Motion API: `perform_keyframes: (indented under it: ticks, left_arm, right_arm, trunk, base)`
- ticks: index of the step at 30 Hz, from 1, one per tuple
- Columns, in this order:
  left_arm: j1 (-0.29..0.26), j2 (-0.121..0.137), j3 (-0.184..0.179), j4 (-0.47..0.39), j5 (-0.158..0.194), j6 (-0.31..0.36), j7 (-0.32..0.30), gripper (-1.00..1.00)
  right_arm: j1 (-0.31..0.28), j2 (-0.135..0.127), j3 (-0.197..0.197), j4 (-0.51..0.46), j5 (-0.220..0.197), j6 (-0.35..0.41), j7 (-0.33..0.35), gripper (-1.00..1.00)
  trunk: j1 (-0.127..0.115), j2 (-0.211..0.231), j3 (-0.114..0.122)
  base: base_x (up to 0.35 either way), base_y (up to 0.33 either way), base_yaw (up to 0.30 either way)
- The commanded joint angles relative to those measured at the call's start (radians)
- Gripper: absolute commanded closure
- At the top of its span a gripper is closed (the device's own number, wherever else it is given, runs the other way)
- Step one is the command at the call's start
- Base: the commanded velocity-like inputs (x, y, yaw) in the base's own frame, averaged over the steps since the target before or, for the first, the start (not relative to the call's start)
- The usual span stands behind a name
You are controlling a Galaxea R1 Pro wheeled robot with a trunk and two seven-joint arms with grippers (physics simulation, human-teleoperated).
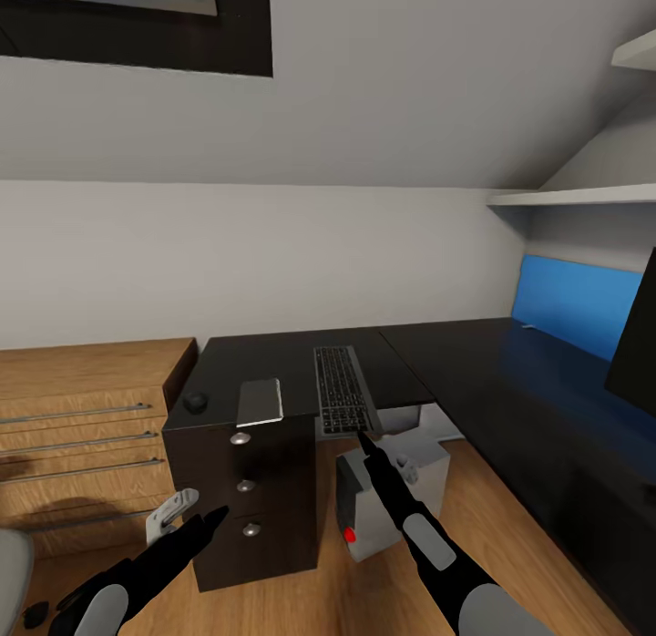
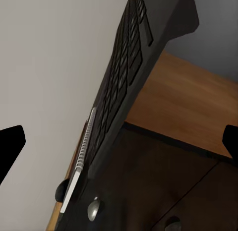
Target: In the bedroom, organize the workspace by keeping the computer under the desk, ensuring the monitor is on the desk, placing the keyboard on the desk next to the monitor, placing the mouse on the desk next to the keyboard, moving the folder from the swivel chair onto the desk next to the mouse, stacking the notebook on top of the folder with the pen on top of the notebook, and positioning the swivel chair next to the desk.
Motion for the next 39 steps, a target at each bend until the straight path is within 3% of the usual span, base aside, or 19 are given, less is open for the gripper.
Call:
perform_keyframes:
  ticks: [1,34,39]
  left_arm:
    - [-0.001,0.0,0.001,-0.001,0.011,0.004,0.009,-1.0]
    - [-0.001,0.001,0.003,-0.001,0.011,0.006,0.007,-1.0]
    - [0.0,0.0,0.029,-0.001,0.012,0.006,0.007,-1.0]
  right_arm:
    - [-0.001,-0.001,0.008,0.001,-0.01,-0.008,0.003,-1.0]
    - [-0.001,-0.004,0.008,0.002,-0.01,-0.008,0.002,-1.0]
    - [-0.001,-0.002,0.008,0.003,-0.01,-0.008,0.001,-1.0]
  trunk:
    - [0.0,-0.001,-0.001]
    - [0.0,-0.001,-0.001]
    - [0.0,-0.001,-0.001]
  base:
    - [0.095,0.034,0.0]
    - [0.097,0.002,0.0]
    - [0.003,0.0,0.0]
